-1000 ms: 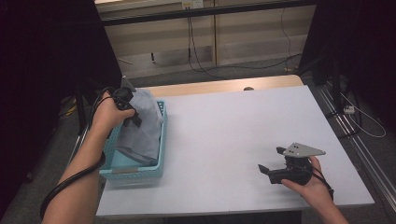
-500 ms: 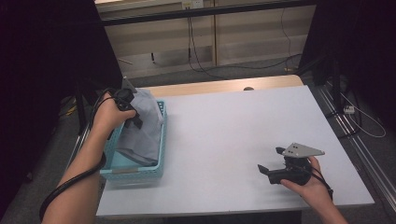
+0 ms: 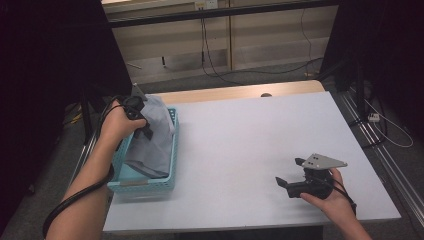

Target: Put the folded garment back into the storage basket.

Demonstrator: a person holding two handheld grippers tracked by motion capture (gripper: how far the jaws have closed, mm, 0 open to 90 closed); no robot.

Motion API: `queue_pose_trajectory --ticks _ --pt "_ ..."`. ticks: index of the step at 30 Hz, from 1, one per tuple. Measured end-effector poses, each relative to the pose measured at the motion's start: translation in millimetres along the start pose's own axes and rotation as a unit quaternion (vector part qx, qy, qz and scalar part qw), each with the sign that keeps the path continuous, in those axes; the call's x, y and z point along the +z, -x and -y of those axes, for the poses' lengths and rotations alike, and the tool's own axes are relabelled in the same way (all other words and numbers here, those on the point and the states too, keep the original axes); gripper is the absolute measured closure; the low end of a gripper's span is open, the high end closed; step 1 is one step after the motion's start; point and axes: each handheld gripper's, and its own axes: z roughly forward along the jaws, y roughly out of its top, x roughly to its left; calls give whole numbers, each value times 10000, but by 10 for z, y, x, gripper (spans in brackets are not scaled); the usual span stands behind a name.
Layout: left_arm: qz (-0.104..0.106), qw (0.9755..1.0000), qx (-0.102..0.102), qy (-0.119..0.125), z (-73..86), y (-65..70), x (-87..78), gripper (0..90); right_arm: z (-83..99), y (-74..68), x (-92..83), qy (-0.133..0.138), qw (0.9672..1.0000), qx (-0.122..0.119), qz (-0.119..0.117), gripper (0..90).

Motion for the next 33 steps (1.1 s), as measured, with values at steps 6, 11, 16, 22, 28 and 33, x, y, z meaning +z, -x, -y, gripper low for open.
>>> queue_pose_trajectory --ticks 6,11,16,22,28,33 --pt "21 10000 -20 12 25 -2 43 747 -3 -1 -1 10 10000 -16 2 55" --pt "32 10000 -34 -77 50 -28 105 747 -3 -5 2 -3 10000 -29 -7 55" --pt "61 9999 -72 -96 74 -50 164 746 -2 -5 2 -3 10000 -29 -6 55" --pt "63 9999 -55 -124 81 -48 161 746 -3 -8 6 -4 10000 -36 -8 55" --pt "72 9999 -43 -139 88 -42 156 746 -3 -9 6 -10 10000 -38 -6 55" --pt "89 9998 -64 -181 93 -42 157 747 -4 -7 0 -1 10000 -30 -4 55"
